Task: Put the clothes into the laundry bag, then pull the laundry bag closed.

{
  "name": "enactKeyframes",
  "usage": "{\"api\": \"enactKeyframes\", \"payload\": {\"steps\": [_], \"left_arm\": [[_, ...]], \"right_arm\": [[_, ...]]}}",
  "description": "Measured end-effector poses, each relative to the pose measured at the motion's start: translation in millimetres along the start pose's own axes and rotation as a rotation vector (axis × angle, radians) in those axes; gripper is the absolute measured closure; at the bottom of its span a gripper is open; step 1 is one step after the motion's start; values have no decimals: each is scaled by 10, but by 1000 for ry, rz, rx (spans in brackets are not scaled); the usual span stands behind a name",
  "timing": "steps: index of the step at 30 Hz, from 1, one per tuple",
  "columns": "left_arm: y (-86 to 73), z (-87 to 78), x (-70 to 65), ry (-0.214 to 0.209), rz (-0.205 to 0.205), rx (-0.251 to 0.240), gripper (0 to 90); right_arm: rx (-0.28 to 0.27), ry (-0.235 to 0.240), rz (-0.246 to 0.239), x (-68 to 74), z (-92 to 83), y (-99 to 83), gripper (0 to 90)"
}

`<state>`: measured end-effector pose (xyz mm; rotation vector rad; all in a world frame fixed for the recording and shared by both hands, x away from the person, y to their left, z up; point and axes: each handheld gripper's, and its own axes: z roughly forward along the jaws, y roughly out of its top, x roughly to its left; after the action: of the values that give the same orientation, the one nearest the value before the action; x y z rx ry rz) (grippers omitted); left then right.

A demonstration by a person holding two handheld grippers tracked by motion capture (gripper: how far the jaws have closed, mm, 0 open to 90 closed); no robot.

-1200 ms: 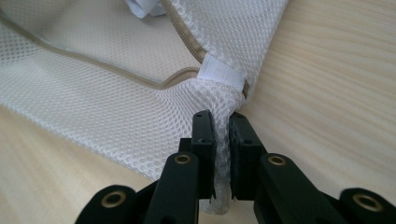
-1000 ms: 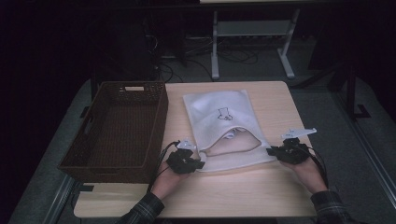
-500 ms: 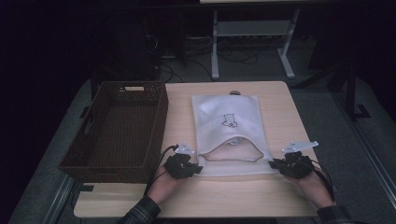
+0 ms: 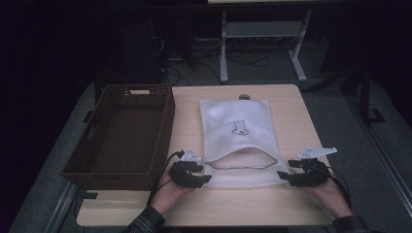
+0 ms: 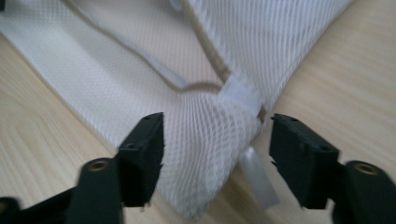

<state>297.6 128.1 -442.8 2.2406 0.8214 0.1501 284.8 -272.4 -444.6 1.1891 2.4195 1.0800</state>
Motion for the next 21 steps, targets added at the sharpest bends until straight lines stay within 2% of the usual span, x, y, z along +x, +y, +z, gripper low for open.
{"api": "enactKeyframes", "payload": {"steps": [3,6,11,15,21], "left_arm": [[15,-47,9,10,-5,-25,359],[56,-88,2,14,1,-48,339],[175,-83,-25,14,23,-65,340],[288,-41,-9,13,46,-79,360],[509,40,-16,-18,70,-102,447]], "right_arm": [[-34,26,-19,16,-22,51,293],[-56,53,-43,52,-15,129,293],[-87,79,-74,79,36,309,334],[-95,120,-93,105,90,442,376],[-98,124,-145,164,161,677,460]]}}
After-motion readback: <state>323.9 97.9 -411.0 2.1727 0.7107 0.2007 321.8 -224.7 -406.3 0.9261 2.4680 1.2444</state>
